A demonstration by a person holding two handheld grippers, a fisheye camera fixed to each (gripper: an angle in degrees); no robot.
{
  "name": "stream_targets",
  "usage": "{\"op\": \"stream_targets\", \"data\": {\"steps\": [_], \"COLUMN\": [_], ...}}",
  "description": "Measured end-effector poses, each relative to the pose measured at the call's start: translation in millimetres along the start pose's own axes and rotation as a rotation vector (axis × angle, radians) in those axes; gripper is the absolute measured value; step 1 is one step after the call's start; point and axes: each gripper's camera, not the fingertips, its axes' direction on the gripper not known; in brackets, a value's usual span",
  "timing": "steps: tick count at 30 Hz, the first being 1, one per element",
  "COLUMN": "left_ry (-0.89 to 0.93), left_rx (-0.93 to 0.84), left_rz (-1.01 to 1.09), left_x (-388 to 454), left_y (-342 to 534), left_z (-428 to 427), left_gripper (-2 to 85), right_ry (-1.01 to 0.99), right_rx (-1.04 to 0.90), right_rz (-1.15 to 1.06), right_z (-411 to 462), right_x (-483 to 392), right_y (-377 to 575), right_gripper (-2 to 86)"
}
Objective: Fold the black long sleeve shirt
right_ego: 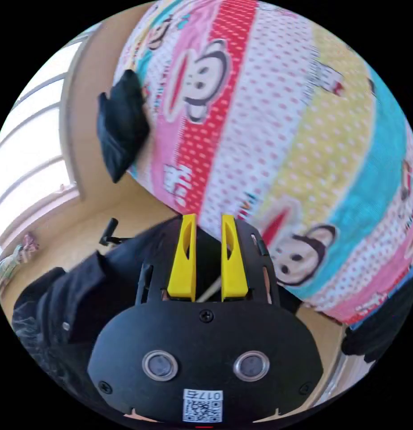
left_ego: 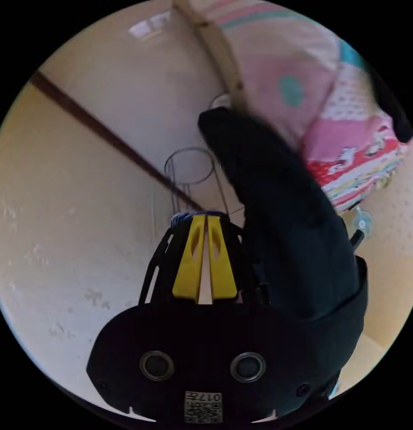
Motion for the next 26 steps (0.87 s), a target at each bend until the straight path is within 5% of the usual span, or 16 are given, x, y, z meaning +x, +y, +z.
{"op": "stream_targets", "data": {"steps": [4,11,16,22,26], "left_ry": [-0.015,-0.126,-0.291,-0.625,-0.738], "left_rx": [-0.016,0.155,0.327,0.296,0.017], "left_rz": [-0.064,0.26,0.592,0.906,1.093], "left_x": [-20.9,157.7,359.8,526.9,562.6], "left_y": [5.3,-62.7,-47.3,-8.6,-10.8], "left_z": [15.8,-104.6,-164.1,-51.9,106.7], "left_gripper": [-1.0,-1.0,-1.0,-0.8,1.0], "right_ry": [0.24,-0.12,-0.395,-0.436,-0.37], "right_rx": [-0.062,0.391,0.646,0.783,1.005], "right_rz": [0.339,0.882,0.997,1.056,1.012], "right_z": [21.4,59.6,135.5,185.2,172.9], "right_x": [144.9,234.3,237.5,278.1,323.2], "right_y": [138.6,360.9,408.5,425.4,451.0], "right_gripper": [3.0,0.7,0.9,3.8,9.1]}}
